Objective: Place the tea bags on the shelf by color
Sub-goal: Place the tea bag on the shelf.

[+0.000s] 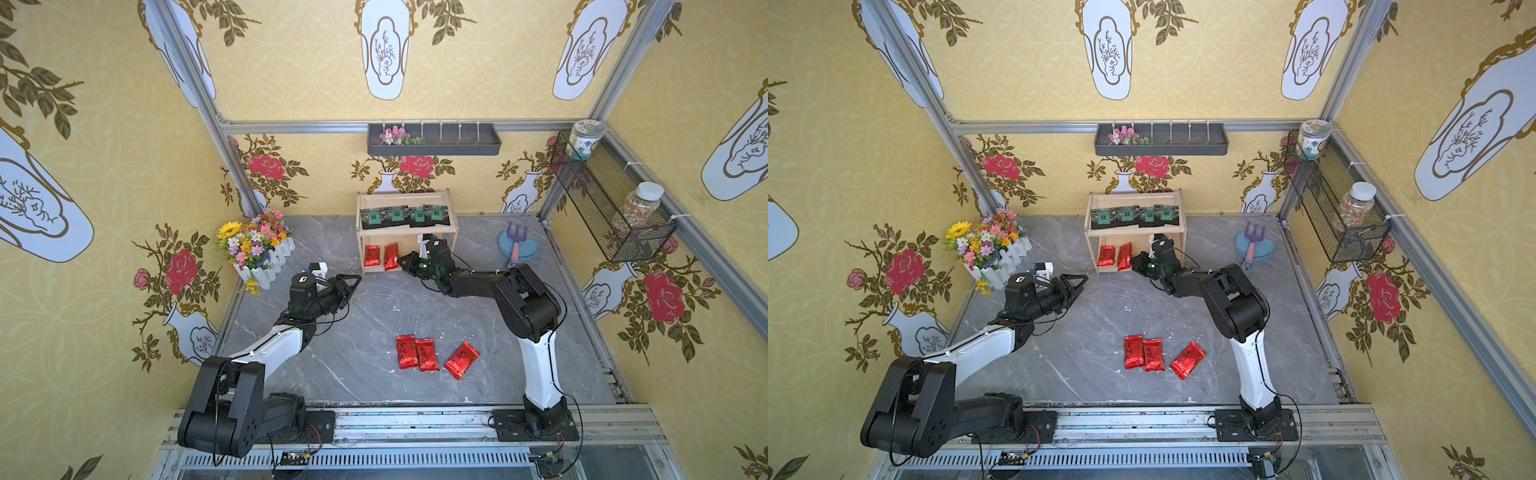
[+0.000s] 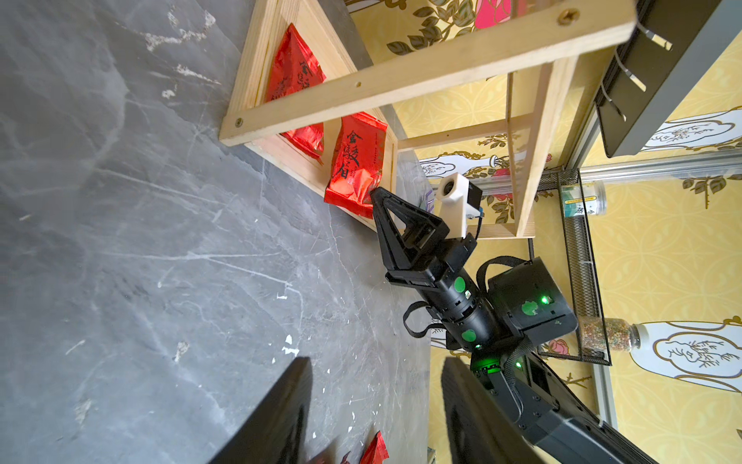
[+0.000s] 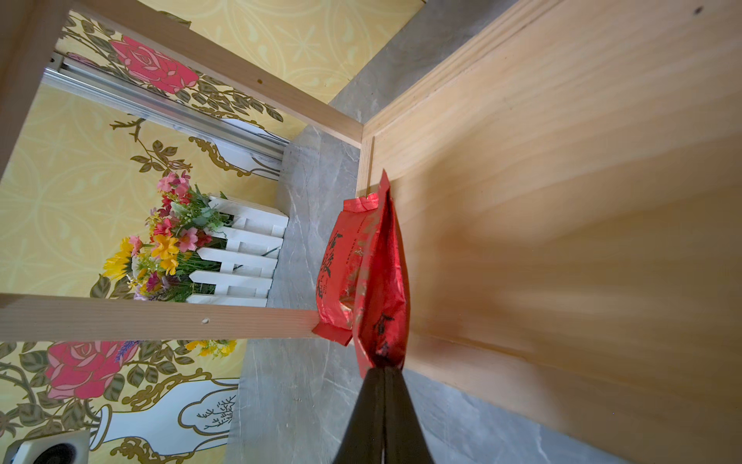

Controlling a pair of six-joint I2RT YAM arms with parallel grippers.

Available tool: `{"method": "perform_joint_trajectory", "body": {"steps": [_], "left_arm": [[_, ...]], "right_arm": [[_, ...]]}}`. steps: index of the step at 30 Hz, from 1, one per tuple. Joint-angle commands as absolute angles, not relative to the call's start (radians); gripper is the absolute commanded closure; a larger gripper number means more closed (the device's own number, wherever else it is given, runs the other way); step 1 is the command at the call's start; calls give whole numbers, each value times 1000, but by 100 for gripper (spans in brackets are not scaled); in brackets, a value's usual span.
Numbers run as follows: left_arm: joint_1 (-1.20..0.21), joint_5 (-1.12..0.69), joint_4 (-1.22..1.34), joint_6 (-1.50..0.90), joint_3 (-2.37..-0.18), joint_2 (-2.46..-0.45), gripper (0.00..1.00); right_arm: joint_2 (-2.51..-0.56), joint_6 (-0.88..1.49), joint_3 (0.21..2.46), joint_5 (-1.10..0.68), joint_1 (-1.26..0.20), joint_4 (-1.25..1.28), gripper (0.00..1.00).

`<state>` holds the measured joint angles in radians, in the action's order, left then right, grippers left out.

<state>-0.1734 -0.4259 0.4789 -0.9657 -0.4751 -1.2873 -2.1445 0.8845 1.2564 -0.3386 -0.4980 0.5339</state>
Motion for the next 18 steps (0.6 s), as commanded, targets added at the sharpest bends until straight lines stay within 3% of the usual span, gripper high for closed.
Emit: {"method": "perform_joint_trajectory", "body": {"steps": [1, 18], "left_arm": [[-170, -437, 490, -948, -469, -1294, 43], [-167, -436, 489, -943, -469, -1303, 42]], "right_arm": [[-2161, 869, 1278, -325, -500, 520, 90], [-2197, 894, 1316, -265, -500, 498, 88]]}}
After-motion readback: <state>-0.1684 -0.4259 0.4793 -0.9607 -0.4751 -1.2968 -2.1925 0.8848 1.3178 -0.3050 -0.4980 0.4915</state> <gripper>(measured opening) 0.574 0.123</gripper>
